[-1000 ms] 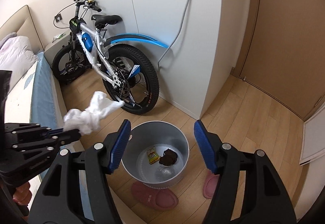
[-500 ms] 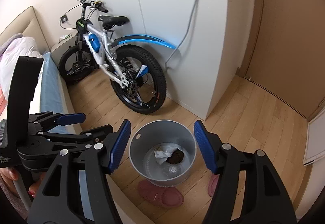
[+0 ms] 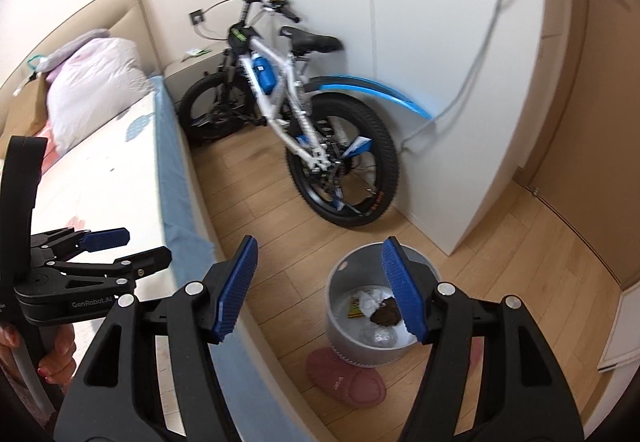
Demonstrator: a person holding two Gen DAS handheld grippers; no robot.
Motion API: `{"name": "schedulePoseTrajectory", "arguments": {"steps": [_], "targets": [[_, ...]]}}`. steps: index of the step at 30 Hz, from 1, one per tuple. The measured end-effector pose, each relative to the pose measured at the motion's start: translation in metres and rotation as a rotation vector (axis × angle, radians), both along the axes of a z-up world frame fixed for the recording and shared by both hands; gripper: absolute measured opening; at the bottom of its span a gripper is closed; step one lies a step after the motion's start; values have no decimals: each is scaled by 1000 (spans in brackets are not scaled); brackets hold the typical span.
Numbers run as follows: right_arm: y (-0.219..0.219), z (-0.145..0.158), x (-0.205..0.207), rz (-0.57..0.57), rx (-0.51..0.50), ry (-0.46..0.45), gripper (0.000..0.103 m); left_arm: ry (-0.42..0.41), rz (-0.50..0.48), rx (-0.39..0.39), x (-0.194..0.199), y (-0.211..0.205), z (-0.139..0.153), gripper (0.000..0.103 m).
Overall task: Collect trash
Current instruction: 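Move both open tools back over the trash on the bed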
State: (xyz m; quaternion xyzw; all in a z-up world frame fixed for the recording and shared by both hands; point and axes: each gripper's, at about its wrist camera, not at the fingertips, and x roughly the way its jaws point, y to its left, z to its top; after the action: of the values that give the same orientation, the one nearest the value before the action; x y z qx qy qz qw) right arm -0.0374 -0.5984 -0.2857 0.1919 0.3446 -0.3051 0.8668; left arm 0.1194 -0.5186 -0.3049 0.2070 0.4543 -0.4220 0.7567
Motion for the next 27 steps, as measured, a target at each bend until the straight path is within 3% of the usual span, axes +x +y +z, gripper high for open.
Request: {"name": "schedulePoseTrajectory", "arguments": {"steps": [8,15,22,27], "targets": [[98,31,51,238,-12,-11,62,-81,207,-31,9,127,45,76],[209,54,93,471,-15,-41,62,-162,453,-32,12,259,81,76],[321,67,125,691,-14,-53,62,-203,672,-14,-4,379,98,76],[380,71,129,800,-16,-42,62,-197,784,-16,-21,441,100,76]]}}
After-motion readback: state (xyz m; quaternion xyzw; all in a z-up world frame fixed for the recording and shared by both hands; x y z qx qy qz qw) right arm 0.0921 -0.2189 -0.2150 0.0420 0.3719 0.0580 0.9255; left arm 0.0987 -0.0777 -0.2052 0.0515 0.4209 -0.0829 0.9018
